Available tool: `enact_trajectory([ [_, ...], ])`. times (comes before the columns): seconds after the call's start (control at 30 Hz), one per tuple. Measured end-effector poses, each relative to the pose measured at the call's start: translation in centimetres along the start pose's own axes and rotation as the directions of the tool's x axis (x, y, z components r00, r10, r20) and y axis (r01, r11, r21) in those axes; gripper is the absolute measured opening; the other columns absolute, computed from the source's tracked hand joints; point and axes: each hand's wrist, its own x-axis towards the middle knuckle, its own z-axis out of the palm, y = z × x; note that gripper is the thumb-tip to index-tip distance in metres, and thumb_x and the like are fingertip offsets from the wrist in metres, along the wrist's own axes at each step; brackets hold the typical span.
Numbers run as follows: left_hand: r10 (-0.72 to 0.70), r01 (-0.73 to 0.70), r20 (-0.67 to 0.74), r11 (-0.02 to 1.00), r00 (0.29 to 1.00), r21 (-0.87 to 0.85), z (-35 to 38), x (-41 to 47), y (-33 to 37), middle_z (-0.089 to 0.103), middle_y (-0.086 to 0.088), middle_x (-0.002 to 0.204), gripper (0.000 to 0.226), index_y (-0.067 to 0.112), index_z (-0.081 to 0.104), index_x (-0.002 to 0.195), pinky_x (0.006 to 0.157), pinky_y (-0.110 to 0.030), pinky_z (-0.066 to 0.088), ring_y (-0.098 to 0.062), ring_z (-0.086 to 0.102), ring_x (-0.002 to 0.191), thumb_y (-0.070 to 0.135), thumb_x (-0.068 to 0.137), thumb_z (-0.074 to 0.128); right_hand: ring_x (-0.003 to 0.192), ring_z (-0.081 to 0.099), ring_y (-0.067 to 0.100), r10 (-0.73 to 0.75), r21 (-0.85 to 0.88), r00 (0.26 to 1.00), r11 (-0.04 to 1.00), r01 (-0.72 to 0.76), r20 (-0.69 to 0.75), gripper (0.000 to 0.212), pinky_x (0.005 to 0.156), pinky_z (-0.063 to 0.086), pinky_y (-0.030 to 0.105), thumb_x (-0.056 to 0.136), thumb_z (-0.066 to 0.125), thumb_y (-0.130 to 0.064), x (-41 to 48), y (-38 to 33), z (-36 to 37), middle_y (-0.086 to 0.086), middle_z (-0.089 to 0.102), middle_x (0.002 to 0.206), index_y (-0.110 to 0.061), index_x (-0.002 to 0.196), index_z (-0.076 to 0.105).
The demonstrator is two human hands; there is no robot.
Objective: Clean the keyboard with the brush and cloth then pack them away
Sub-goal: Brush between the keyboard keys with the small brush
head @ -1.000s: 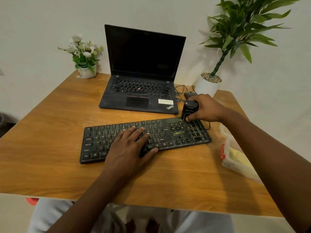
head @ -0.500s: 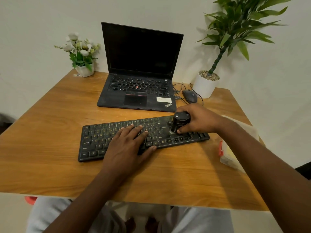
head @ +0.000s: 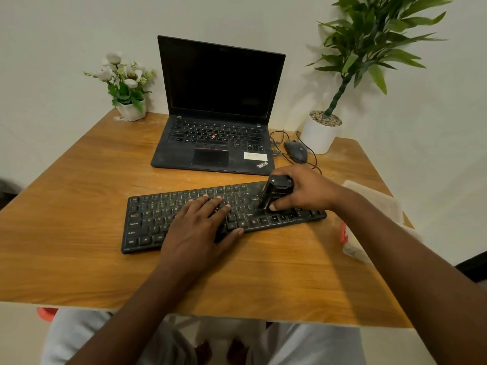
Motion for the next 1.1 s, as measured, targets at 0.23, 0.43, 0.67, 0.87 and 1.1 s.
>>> enact_trajectory([
  [0.23, 0.001, -0.001, -0.004, 1.0, 1.0, 0.003, 0.1, 0.1, 0.0, 0.046, 0.001, 0.159, 0.076, 0.033, 0.047, 0.152, 0.122, -0.042, 0.021, -0.023, 0.035, 0.15, 0.081, 0.097, 0.027, 0.082, 0.07, 0.003, 0.069, -0.13, 0.998, 0.989, -0.07, -0.014, 0.031, 0.071, 0.049, 0.028, 0.076, 0.092, -0.016, -0.8, 1.6, -2.5, -0.006, 0.075, 0.09, -0.026, 0.094, 0.07],
  [0.43, 0.004, -0.004, -0.005, 1.0, 1.0, 0.001, 0.0, 0.0, 0.0, 0.047, 0.0, 0.159, 0.076, 0.032, 0.047, 0.152, 0.121, -0.042, 0.02, -0.023, 0.036, 0.15, 0.081, 0.097, 0.028, 0.085, 0.073, 0.006, 0.034, -0.061, 0.998, 0.997, -0.038, -0.057, 0.034, 0.075, 0.055, 0.031, 0.076, 0.093, -0.019, -0.3, 0.6, -0.9, -0.007, 0.076, 0.092, -0.029, 0.097, 0.069],
  [0.67, 0.008, -0.008, -0.004, 1.0, 1.0, 0.002, -0.1, 0.0, 0.0, 0.043, 0.001, 0.161, 0.075, 0.033, 0.045, 0.153, 0.122, -0.041, 0.018, -0.023, 0.034, 0.151, 0.08, 0.097, 0.028, 0.092, 0.072, 0.006, 0.018, -0.013, 0.996, 1.0, -0.017, 0.086, 0.036, 0.08, 0.056, 0.03, 0.077, 0.093, -0.015, -1.1, -0.1, -0.8, -0.01, 0.077, 0.099, -0.027, 0.103, 0.072],
  [0.87, 0.008, -0.008, -0.004, 1.0, 1.0, -0.005, -0.1, -0.1, 0.0, 0.044, 0.001, 0.16, 0.076, 0.032, 0.045, 0.153, 0.121, -0.042, 0.019, -0.023, 0.035, 0.151, 0.08, 0.097, 0.028, 0.092, 0.072, 0.004, 0.007, -0.042, 0.991, 0.999, -0.001, 0.131, 0.037, 0.077, 0.054, 0.021, 0.076, 0.093, -0.015, -1.1, -0.6, -0.9, -0.01, 0.076, 0.099, -0.031, 0.102, 0.071],
  [1.1, 0.005, -0.005, -0.001, 1.0, 1.0, -0.003, -0.2, -0.1, 0.1, 0.044, 0.001, 0.16, 0.076, 0.032, 0.046, 0.153, 0.122, -0.042, 0.02, -0.022, 0.035, 0.151, 0.081, 0.097, 0.027, 0.091, 0.073, 0.003, 0.004, -0.057, 0.996, 0.998, -0.009, -0.085, 0.04, 0.082, 0.06, 0.035, 0.078, 0.092, -0.019, 0.3, -1.1, 0.3, -0.009, 0.077, 0.101, -0.026, 0.112, 0.071],
])
